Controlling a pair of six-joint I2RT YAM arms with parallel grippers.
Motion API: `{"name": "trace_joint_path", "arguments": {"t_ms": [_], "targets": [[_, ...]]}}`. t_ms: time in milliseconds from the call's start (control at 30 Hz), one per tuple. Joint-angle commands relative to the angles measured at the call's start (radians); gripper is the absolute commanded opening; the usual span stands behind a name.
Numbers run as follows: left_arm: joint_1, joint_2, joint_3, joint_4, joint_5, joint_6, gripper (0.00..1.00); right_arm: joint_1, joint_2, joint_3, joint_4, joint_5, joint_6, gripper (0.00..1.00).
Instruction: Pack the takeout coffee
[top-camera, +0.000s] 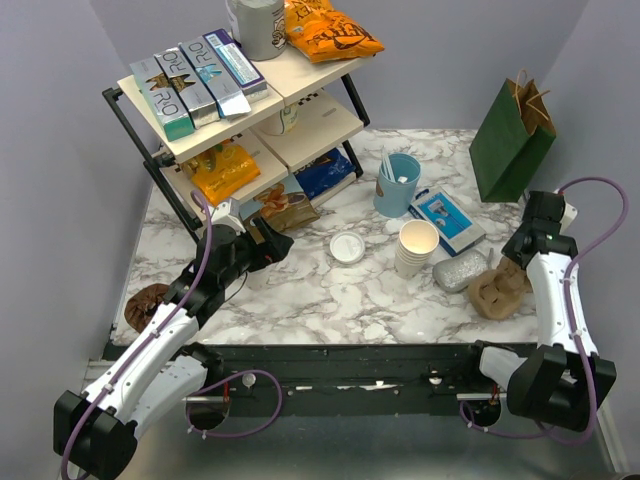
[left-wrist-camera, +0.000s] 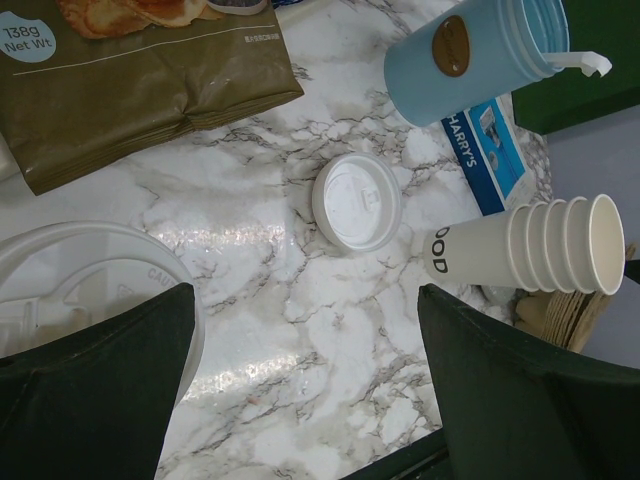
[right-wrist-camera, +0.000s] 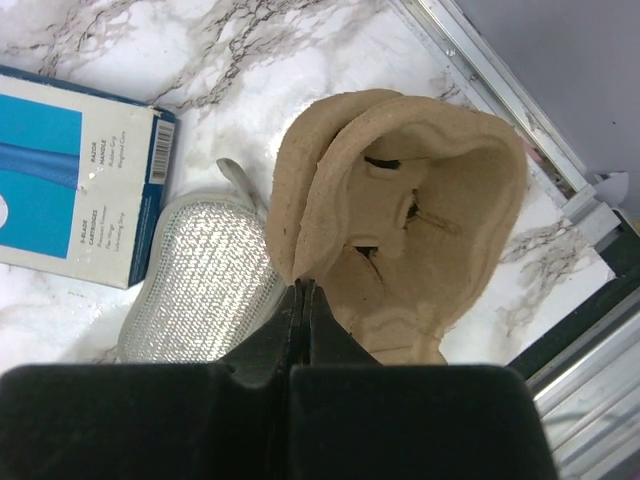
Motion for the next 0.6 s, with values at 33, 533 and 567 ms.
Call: {"name": "trace_joint_path", "arguments": {"t_ms": [33, 533, 567], "targets": [[-0.003, -0.009, -0.012, 0.020, 0.000, -0.001, 0.99, -0.004, -0.016, 0.064, -0.053, 0.013, -0.053, 0.01], [-0.003, -0.010, -0.012, 0.018, 0.003, 0.000, 0.99, -0.006, 0.105, 0.034, -0.058, 0.152, 0.070, 0.42], [-0.002, -0.010, -0.010, 0.018, 0.001, 0.002, 0.99, -0.004, 0.110, 0.029, -0.057, 0.147, 0.079, 0.45]]}}
